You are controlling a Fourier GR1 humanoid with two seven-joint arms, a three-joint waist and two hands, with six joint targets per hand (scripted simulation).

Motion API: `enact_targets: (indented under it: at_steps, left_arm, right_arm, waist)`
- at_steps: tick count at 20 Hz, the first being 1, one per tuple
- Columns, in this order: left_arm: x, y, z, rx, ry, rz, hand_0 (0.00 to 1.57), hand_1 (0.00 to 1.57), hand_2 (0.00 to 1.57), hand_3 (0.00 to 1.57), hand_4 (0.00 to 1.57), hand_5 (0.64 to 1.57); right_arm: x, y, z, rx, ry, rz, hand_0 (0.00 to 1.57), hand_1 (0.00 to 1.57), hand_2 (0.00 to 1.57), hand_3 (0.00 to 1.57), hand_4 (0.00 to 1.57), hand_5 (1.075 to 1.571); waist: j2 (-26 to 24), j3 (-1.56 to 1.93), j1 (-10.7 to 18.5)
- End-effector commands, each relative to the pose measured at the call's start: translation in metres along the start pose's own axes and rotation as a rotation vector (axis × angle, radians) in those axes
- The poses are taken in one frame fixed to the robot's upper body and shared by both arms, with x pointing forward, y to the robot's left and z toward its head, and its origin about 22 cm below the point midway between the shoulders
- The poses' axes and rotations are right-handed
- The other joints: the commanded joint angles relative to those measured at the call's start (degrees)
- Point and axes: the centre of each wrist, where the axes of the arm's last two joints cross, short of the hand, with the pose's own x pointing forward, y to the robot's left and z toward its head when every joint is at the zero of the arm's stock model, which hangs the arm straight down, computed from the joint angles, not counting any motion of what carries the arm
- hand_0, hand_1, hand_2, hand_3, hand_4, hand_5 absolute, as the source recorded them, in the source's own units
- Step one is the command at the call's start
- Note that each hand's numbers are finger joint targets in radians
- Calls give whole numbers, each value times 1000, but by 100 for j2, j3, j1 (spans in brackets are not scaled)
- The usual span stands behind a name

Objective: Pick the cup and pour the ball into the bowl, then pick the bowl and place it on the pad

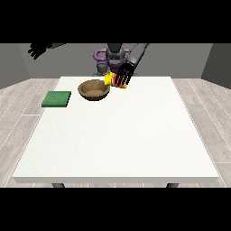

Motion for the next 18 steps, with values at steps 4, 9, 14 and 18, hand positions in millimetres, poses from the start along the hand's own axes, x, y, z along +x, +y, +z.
enact_targets:
  at_steps: [4, 9, 14, 18]
  left_arm:
    - [63, 14, -22, 9, -33, -297, 1311, 1311, 1571, 1571, 1470, 1529]
    - [72, 13, -24, 28, -76, -568, 1487, 1487, 1571, 1571, 1191, 1561]
    - [100, 20, -18, -30, -106, -734, 730, 730, 1571, 1569, 1012, 1570]
    - [119, 23, -10, -63, -143, -808, 254, 254, 1235, 1557, 1077, 1570]
  right_arm:
    - [-14, -1, -10, 43, 50, -18, 0, 0, 0, 172, 699, 1560]
    - [-22, -7, -6, 7, 33, -19, 0, 0, 0, 250, 697, 1555]
    - [-30, 17, -24, 35, 80, -22, 0, 0, 0, 300, 699, 1555]
    - [-35, 38, -34, 45, 47, -37, 0, 0, 0, 324, 690, 1553]
  waist:
    - [-170, -6, -151]
    - [-184, -6, -71]
    - [-389, -13, -180]
    - [-294, -17, -303]
